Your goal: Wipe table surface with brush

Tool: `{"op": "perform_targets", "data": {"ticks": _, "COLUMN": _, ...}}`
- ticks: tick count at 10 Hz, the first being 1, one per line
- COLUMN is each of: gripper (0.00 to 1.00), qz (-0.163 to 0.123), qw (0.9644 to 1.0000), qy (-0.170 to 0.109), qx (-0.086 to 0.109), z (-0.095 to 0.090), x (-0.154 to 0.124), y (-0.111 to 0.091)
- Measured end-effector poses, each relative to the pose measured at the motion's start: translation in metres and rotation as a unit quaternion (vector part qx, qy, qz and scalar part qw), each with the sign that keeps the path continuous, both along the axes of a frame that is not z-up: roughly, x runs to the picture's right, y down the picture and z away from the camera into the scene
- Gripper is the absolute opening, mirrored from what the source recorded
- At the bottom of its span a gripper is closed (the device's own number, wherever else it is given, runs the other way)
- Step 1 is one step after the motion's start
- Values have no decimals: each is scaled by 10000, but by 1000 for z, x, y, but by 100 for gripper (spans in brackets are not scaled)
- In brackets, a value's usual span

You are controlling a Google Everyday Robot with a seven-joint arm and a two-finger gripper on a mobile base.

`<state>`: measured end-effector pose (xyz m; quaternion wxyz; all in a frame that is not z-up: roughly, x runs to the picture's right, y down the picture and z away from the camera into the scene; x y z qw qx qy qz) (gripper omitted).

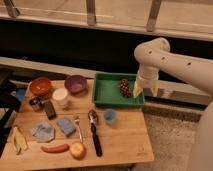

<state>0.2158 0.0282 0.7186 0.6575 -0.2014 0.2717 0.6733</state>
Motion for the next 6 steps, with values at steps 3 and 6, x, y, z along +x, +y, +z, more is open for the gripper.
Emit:
{"op": "perform_targets", "data": {"ticks": 3, "gripper": 65, "qz": 1, "qw": 10000, "qy": 4, "qx": -3, "z": 0, "x": 0, "y": 0}}
{"op": "perform_targets", "data": {"ticks": 6, "gripper": 65, "qz": -2, "qw": 10000, "qy": 7, "qx": -4, "z": 0, "x": 1, "y": 0}}
